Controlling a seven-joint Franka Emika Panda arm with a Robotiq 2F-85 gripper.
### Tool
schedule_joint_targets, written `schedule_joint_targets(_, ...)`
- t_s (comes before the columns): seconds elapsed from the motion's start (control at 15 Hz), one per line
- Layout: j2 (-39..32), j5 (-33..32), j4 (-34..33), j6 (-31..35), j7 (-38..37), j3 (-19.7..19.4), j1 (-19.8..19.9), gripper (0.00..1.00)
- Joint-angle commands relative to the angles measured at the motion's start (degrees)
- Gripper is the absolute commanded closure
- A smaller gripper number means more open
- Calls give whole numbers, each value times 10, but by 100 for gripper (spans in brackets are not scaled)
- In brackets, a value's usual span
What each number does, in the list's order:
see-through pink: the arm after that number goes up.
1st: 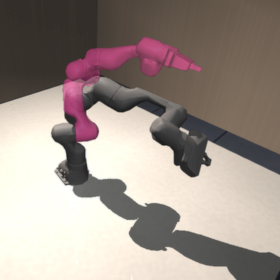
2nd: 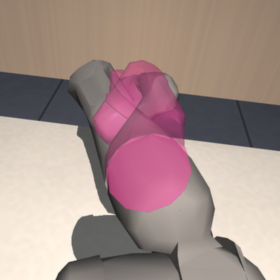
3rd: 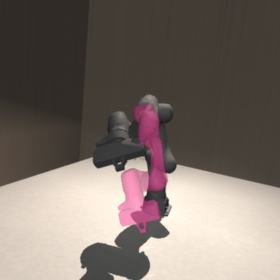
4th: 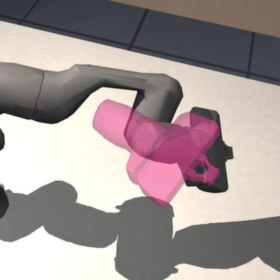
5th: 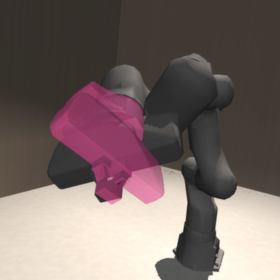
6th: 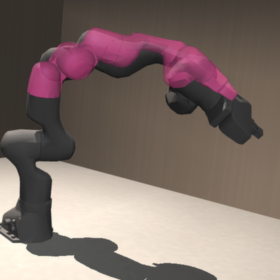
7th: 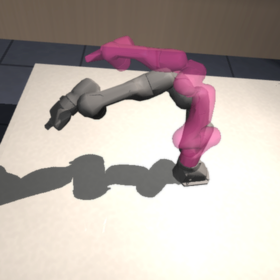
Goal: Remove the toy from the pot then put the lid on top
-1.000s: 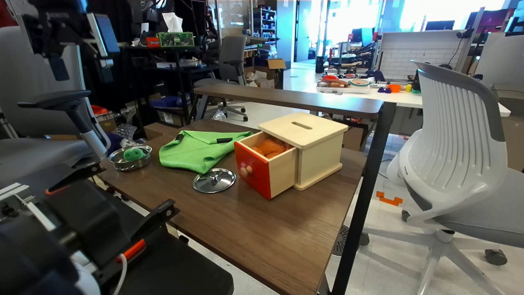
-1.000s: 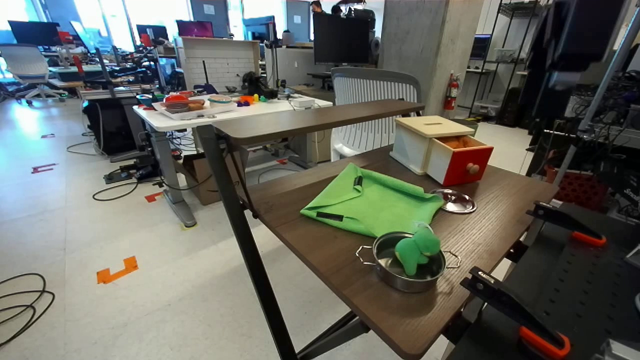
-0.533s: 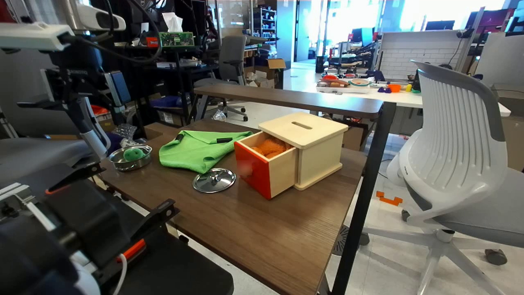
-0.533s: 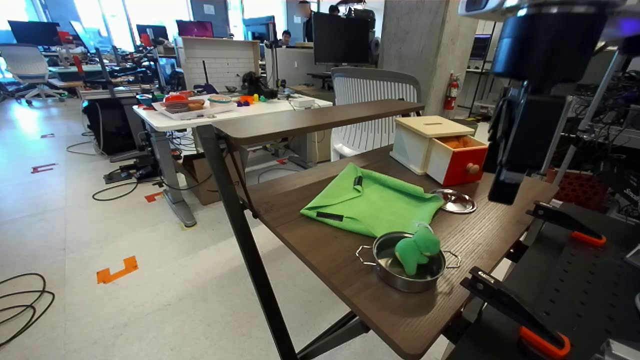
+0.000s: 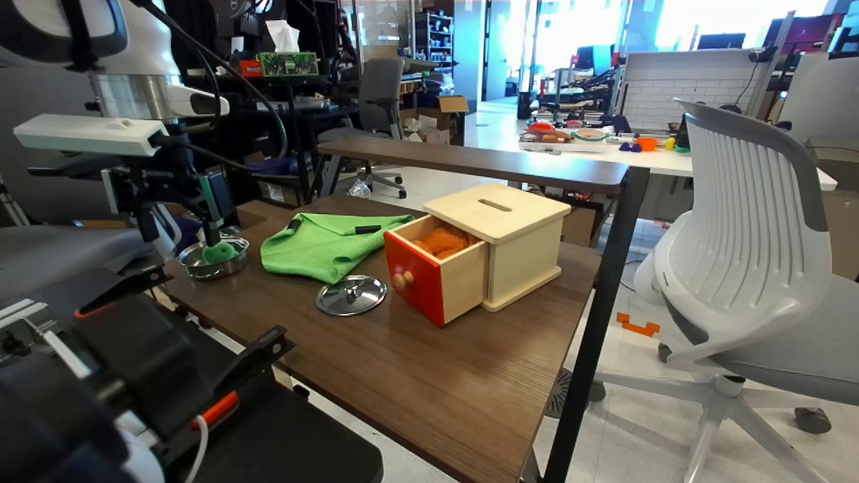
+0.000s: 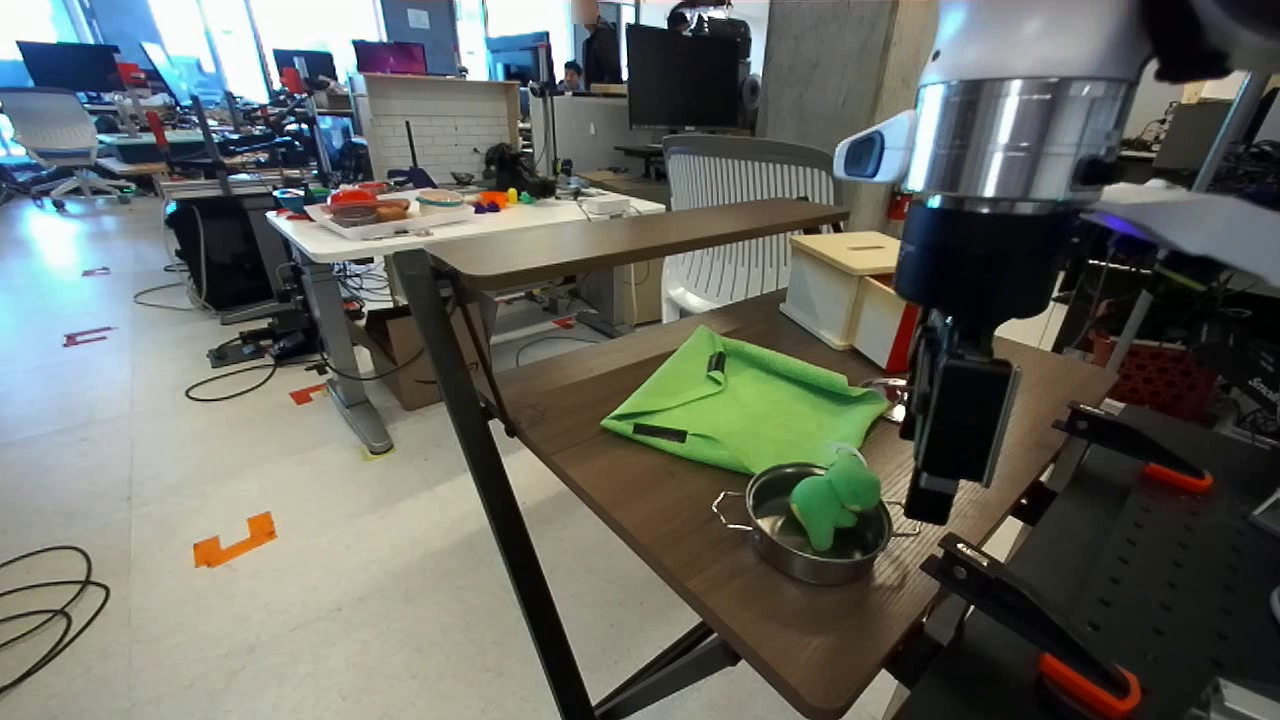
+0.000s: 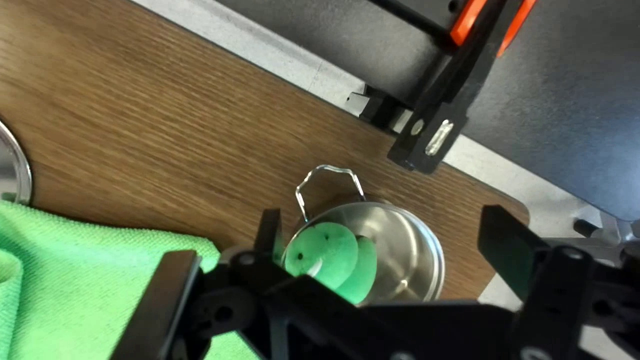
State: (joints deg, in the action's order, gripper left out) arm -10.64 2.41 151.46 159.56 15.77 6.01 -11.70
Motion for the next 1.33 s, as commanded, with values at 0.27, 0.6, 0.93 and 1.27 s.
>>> schedule_joint_targets(0.27,-93,-93,-69,37,-61,-3,10,25)
schedule_joint_targets(0.6,-98,-87,-86,37,-54,11,19,58)
schedule_joint_targets(0.93,-90,-69,-93,34,-38,36,42,95)
schedule_joint_targets(1.27,-103,-90,-103,15,-45,28,39,74)
